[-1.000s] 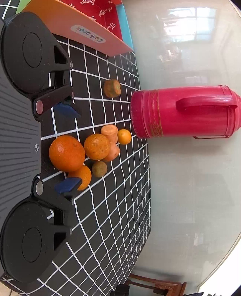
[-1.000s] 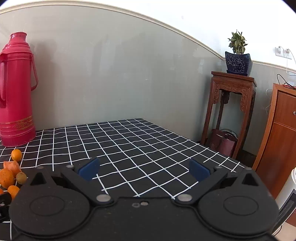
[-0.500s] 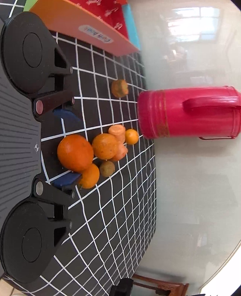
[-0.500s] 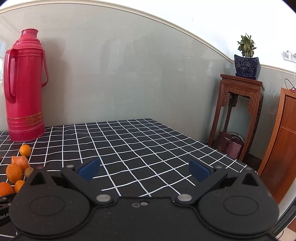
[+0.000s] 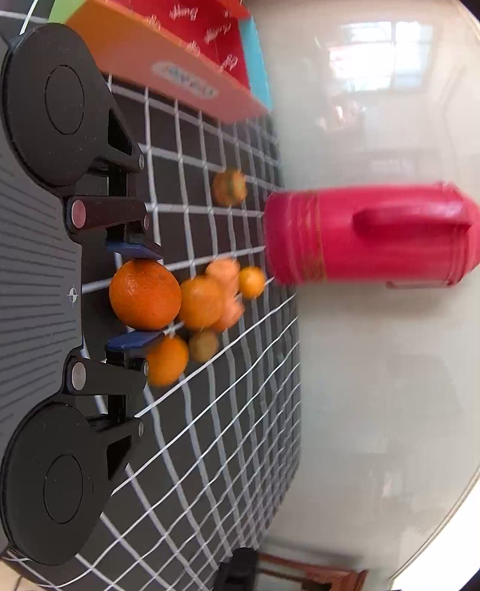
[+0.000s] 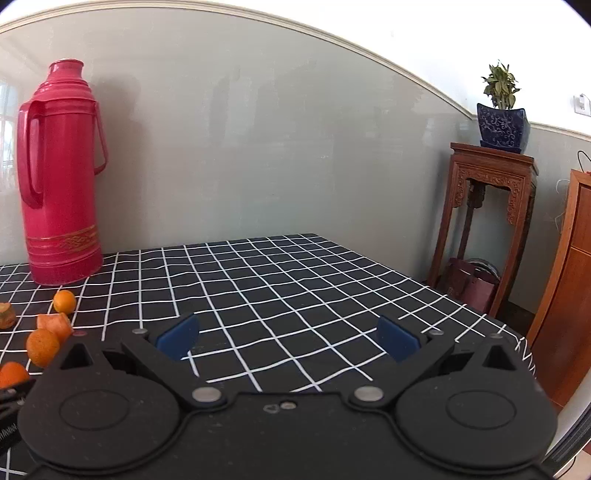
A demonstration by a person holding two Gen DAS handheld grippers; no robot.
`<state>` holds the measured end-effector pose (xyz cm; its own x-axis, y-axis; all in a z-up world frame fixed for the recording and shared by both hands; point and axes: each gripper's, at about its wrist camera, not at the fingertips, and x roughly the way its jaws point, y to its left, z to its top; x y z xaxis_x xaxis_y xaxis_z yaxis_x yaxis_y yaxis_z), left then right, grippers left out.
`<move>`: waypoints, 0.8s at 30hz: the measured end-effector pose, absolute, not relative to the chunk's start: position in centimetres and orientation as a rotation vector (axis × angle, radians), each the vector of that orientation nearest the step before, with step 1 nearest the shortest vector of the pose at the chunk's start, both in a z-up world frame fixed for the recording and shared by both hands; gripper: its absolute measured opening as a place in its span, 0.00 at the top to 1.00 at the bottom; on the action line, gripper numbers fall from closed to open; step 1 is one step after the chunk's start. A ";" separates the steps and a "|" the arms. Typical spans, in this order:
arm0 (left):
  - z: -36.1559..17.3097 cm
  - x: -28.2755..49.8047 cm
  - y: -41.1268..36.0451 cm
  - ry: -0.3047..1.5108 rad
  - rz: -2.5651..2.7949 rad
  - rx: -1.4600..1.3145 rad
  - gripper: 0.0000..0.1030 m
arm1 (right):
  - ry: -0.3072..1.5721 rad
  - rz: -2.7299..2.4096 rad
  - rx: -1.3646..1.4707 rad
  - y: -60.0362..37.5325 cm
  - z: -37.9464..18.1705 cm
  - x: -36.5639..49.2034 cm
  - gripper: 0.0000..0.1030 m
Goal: Organize fruits
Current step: 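Reach the left gripper to the large orange and close on it, then carry the orange with the left gripper into the red box and open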
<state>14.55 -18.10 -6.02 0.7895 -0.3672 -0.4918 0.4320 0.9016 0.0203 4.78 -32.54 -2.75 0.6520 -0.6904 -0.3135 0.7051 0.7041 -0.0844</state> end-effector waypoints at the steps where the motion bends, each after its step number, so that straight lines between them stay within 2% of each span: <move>1: -5.7 14.5 -17.7 0.481 -0.417 0.131 0.60 | 0.335 -0.786 0.044 -32.3 -2.7 4.9 0.06; 6: -3.7 14.0 -15.2 0.363 -0.318 0.137 0.60 | 0.340 -0.747 0.039 -31.0 -2.6 5.7 0.06; 11: -2.2 14.8 -11.4 0.328 -0.204 0.096 0.60 | 0.345 -0.698 0.024 -29.1 -2.7 6.9 0.06; 24: -2.5 18.3 -0.8 0.463 0.099 0.000 0.60 | 0.429 -0.531 -0.003 -24.0 -4.1 11.7 0.06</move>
